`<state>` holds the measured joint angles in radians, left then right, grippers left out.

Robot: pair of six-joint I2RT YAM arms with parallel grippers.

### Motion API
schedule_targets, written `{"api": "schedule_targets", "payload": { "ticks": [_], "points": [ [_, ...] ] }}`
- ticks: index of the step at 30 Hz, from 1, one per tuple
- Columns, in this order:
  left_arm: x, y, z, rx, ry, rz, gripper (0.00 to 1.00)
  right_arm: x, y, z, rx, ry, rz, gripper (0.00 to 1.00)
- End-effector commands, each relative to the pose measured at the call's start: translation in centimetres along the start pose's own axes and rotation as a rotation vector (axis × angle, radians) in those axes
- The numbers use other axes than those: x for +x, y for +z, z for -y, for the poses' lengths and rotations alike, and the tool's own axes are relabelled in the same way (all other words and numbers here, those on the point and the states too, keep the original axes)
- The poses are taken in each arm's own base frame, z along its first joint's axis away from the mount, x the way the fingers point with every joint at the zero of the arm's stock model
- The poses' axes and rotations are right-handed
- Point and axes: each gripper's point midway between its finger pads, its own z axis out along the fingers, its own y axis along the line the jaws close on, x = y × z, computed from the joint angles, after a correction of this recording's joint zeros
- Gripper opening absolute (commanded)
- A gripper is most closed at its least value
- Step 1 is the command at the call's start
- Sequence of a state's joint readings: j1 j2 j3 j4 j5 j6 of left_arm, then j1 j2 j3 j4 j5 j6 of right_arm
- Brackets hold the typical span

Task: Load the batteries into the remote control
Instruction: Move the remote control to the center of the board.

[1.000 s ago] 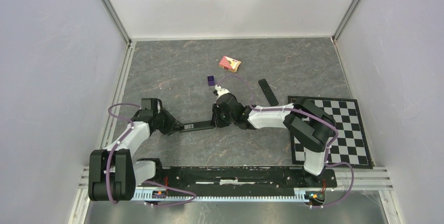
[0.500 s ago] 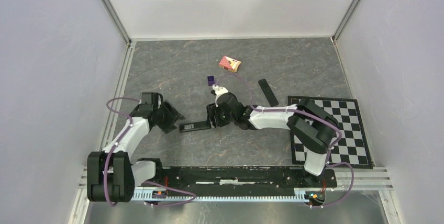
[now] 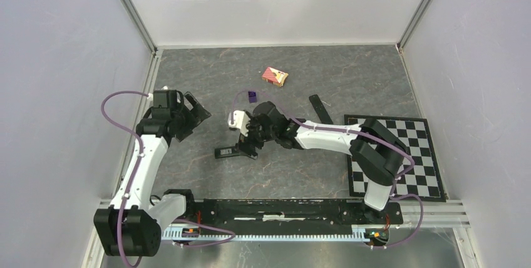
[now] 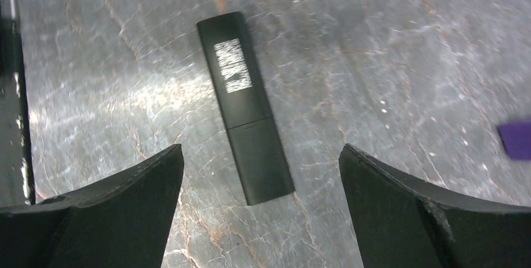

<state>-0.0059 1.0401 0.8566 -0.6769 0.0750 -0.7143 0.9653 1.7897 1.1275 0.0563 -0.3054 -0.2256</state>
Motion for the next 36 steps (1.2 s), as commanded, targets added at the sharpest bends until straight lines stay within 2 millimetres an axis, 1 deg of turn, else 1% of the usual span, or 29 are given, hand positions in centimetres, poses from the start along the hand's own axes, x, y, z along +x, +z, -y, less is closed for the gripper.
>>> {"api": "schedule_targets", "payload": {
  "ticks": [1, 3, 6, 10, 12, 15, 17, 19, 20, 22, 23, 25, 27, 29, 30, 33, 34, 36],
  "points": [
    [-1.1, -2.5, -0.9, -0.051, 0.061, 0.053, 1.0, 0.2, 1.5, -1.5, -0.113, -0.208, -0.006, 0.98],
    [-0.9, -3.2, -0.9, -0.049, 0.066, 0.055, 1.0, 0.9, 2.2, -2.0, -0.144, -0.249, -0.019, 0.95],
    [-0.8, -3.9, -0.8, -0.035, 0.066, 0.056, 1.0, 1.4, 3.2, -2.0, -0.148, -0.26, -0.018, 0.9],
    [-0.7, -4.7, -0.4, -0.014, 0.068, 0.056, 1.0, 1.4, 4.3, -1.4, -0.129, -0.25, -0.008, 0.86],
    [-0.6, -4.9, -0.5, -0.015, 0.072, 0.058, 1.0, 1.5, 5.1, -0.8, -0.099, -0.222, -0.004, 0.83],
    [-0.6, -5.3, -0.5, -0.014, 0.079, 0.063, 1.0, 1.5, 6.4, -0.4, -0.101, -0.202, -0.011, 0.77],
    [-0.7, -5.6, -0.4, -0.012, 0.083, 0.065, 1.0, 1.9, 7.2, -0.1, -0.096, -0.185, -0.023, 0.7],
    [-0.9, -6.0, -0.5, -0.016, 0.087, 0.076, 1.0, 2.2, 7.6, 0.6, -0.061, -0.161, -0.025, 0.61],
    [-1.0, -6.2, -0.5, -0.016, 0.088, 0.083, 1.0, 2.2, 7.7, 1.3, -0.018, -0.145, -0.024, 0.53],
    [-1.1, -6.7, -0.4, -0.013, 0.091, 0.091, 1.0, 2.3, 7.4, 3.0, 0.07, -0.083, -0.006, 0.42],
    [-1.1, -6.8, -0.3, -0.01, 0.094, 0.093, 1.0, 2.4, 7.2, 3.8, 0.11, -0.048, 0.004, 0.41],
    [-1.1, -7.1, -0.3, -0.006, 0.098, 0.094, 1.0, 2.5, 6.6, 6.0, 0.203, 0.04, 0.021, 0.4],
    [-1.1, -7.2, -0.3, -0.004, 0.101, 0.093, 1.0, 3.0, 5.9, 8.8, 0.306, 0.135, 0.018, 0.39],
    [-1.0, -7.4, -0.1, 0.004, 0.106, 0.09, 1.0, 3.7, 5.4, 10.9, 0.377, 0.205, 0.012, 0.39],
    [-0.9, -7.4, -0.1, 0.011, 0.111, 0.086, 1.0, 3.6, 5.4, 11.5, 0.379, 0.218, 0.016, 0.4],
    [-0.5, -7.4, 0.5, 0.053, 0.145, 0.069, 1.0, 4.0, 6.3, 11.9, 0.341, 0.212, -0.011, 0.44],
    [-0.5, -7.4, 0.6, 0.063, 0.153, 0.068, 1.0, 4.3, 6.5, 11.8, 0.328, 0.205, -0.029, 0.48],
    [-0.4, -7.4, 0.9, 0.083, 0.169, 0.072, 1.0, 4.2, 6.4, 11.5, 0.31, 0.195, -0.036, 0.6]
  ]
}}
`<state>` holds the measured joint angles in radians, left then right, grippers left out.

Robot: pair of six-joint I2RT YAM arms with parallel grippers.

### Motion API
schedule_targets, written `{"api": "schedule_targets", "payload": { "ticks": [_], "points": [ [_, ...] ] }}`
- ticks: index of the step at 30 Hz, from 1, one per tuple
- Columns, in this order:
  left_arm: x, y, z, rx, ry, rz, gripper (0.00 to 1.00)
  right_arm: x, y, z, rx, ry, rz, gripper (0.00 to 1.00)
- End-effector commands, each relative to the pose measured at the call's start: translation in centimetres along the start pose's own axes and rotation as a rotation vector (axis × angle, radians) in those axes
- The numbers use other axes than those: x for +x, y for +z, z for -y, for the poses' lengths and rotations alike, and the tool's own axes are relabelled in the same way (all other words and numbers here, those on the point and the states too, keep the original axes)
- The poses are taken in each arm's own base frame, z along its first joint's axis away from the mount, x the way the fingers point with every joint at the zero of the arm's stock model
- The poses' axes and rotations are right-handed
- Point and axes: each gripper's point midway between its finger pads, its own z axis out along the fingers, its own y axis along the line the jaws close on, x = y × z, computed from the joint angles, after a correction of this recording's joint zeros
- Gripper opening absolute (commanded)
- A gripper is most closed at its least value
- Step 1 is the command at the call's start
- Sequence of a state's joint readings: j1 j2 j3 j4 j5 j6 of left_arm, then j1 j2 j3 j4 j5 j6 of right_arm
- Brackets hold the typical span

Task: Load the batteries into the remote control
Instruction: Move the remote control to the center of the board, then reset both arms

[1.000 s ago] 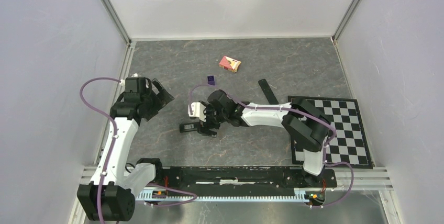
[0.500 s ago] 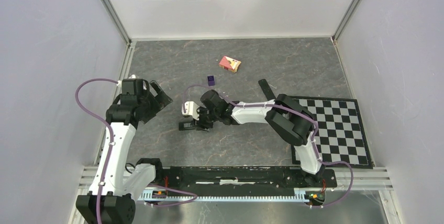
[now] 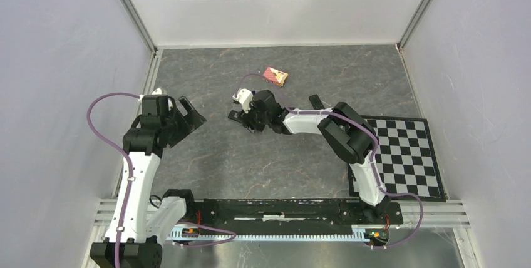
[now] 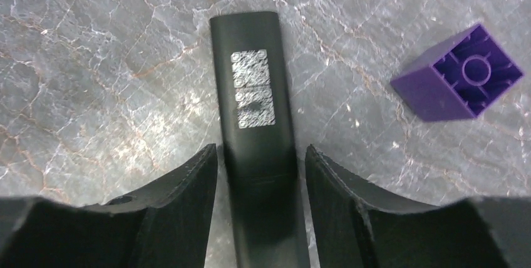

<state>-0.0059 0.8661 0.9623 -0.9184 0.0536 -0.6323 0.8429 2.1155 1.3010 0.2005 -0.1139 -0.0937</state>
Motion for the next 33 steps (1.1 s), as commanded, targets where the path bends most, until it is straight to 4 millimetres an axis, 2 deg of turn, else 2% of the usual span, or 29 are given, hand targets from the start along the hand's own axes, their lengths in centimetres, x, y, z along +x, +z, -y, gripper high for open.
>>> {"api": "schedule_targets", "payload": {
  "ticks": [1, 3, 5, 7, 9, 12, 14, 18, 20, 24, 27, 29, 33],
  "points": [
    [-0.8, -1.1, 1.3, 0.084, 0.09, 0.036, 1.0, -1.6, 0.5, 0.4, 0.023, 0.002, 0.028, 0.69],
    [-0.9, -1.3, 1.3, 0.091, 0.099, 0.05, 1.0, -2.6, -0.6, 0.5, 0.03, 0.011, 0.052, 0.85],
    [-1.2, -1.5, 1.5, 0.098, 0.106, 0.068, 1.0, -4.3, -2.1, 0.6, 0.037, 0.023, 0.083, 0.93],
    [-1.4, -1.8, 1.6, 0.104, 0.112, 0.081, 1.0, -6.0, -3.8, 1.2, 0.058, 0.042, 0.106, 0.97],
    [-1.8, -2.3, 1.7, 0.111, 0.12, 0.103, 1.0, -7.4, -5.9, 2.2, 0.092, 0.074, 0.125, 0.98],
    [-2.3, -3.2, 1.9, 0.124, 0.139, 0.141, 1.0, -7.7, -10.6, 4.7, 0.193, 0.147, 0.14, 0.98],
    [-2.6, -3.8, 2.0, 0.135, 0.156, 0.169, 1.0, -6.5, -14.1, 6.7, 0.296, 0.185, 0.14, 0.98],
    [-3.1, -4.1, 2.3, 0.17, 0.184, 0.228, 1.0, -1.3, -22.9, 11.4, 0.671, 0.216, 0.068, 0.98],
    [-3.2, -4.1, 3.1, 0.218, 0.194, 0.243, 1.0, 0.9, -27.4, 12.8, 0.834, 0.22, 0.027, 0.98],
    [-3.3, -3.9, 4.0, 0.274, 0.186, 0.26, 1.0, 4.1, -35.9, 14.1, 1.094, 0.253, 0.004, 0.98],
    [-3.3, -3.7, 4.7, 0.313, 0.18, 0.264, 1.0, 5.7, -40.8, 14.4, 1.217, 0.308, 0.054, 0.98],
    [-3.1, -3.7, 5.1, 0.347, 0.182, 0.264, 1.0, 6.3, -43.0, 14.7, 1.268, 0.338, 0.1, 0.98],
    [-3.1, -4.1, 5.1, 0.361, 0.189, 0.289, 1.0, 7.0, -46.3, 15.3, 1.347, 0.422, 0.162, 0.98]
  ]
}}
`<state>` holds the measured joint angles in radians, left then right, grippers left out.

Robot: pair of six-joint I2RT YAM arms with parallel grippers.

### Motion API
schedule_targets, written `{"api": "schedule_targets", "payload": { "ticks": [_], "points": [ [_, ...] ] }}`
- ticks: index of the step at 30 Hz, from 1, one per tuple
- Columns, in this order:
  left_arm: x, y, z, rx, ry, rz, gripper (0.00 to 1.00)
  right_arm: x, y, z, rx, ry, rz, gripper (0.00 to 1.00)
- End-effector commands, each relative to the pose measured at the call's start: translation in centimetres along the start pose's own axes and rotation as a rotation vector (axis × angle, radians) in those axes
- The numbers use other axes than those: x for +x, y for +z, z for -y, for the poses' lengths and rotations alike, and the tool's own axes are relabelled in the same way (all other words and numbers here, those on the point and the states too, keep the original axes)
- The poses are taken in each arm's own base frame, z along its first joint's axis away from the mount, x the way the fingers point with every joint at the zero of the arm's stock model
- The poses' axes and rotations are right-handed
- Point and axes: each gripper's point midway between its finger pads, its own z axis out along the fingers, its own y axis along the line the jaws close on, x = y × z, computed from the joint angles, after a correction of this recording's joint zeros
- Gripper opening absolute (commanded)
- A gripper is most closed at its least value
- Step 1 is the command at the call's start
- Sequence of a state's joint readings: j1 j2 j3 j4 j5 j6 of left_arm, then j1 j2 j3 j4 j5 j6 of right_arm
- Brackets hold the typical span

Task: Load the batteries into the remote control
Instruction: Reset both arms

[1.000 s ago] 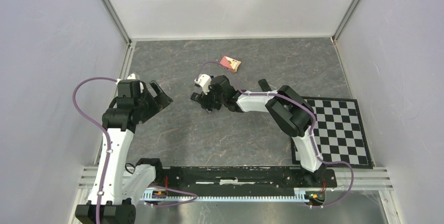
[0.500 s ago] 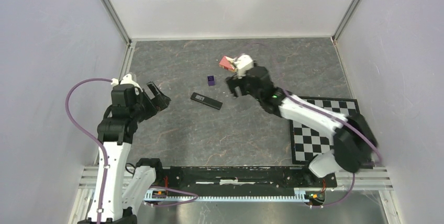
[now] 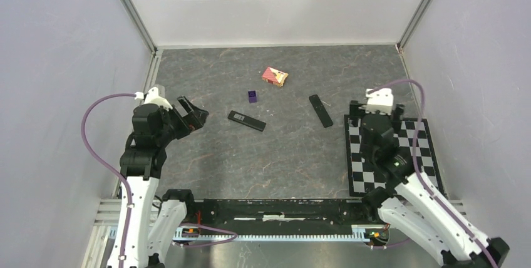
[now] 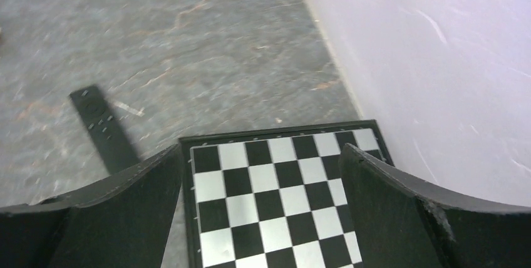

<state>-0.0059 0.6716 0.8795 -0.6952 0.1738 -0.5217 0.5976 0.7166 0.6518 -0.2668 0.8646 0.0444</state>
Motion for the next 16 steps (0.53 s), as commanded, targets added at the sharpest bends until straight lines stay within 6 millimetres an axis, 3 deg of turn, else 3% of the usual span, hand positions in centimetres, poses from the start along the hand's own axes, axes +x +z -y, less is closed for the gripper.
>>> {"api": "schedule_targets", "payload": {
  "ticks": [1, 6, 16],
  "points": [
    [-1.6, -0.8, 1.3, 0.072, 0.052, 0.088, 1.0, 0.0, -0.4, 4.5, 0.167, 0.098, -0.005, 0.98],
    [-2.3, -2.7, 0.5, 0.029, 0.07, 0.172, 1.0, 0.2, -1.1, 7.2, 0.246, 0.219, 0.025, 0.98],
    [-2.5, -4.5, -0.2, -0.01, 0.108, 0.217, 1.0, -0.6, -1.7, 7.6, 0.234, 0.314, 0.091, 0.98]
  ]
}}
